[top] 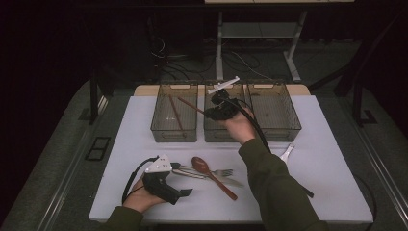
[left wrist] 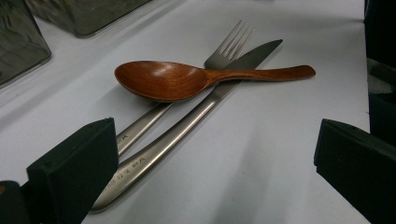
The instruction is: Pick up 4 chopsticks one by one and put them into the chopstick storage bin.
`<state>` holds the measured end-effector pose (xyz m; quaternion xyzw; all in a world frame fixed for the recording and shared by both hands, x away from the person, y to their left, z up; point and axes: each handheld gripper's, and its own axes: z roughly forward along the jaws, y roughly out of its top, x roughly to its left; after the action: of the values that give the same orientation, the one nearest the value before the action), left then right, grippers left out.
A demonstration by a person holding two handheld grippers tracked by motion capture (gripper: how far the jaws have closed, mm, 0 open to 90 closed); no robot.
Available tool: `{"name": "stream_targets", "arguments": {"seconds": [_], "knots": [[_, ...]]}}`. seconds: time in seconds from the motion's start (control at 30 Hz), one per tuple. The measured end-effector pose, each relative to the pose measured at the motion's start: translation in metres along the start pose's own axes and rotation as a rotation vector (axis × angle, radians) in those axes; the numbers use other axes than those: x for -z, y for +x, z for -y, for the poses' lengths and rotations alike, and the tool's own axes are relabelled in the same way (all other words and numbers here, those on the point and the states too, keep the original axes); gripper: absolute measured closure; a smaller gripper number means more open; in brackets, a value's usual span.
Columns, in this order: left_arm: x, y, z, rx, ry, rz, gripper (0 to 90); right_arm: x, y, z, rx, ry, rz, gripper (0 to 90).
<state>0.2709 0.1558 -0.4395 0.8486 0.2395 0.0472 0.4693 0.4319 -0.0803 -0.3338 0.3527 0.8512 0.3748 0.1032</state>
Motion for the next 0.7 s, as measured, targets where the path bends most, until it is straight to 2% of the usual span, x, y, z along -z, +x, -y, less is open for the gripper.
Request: {"name": "stream_targets", "arguments": {"seconds": [0.33, 0.7], "knots": [[0.000, 0.000, 0.000, -0.003, -0.003, -0.001, 0.0, -0.029, 0.005, -0.027, 0.004, 0.015, 0.019, 84.5], [0.001, 0.000, 0.000, -0.002, -0.010, 0.002, 0.0, -0.065, 0.009, -0.049, -0.016, 0.034, 0.035, 84.4]]}}
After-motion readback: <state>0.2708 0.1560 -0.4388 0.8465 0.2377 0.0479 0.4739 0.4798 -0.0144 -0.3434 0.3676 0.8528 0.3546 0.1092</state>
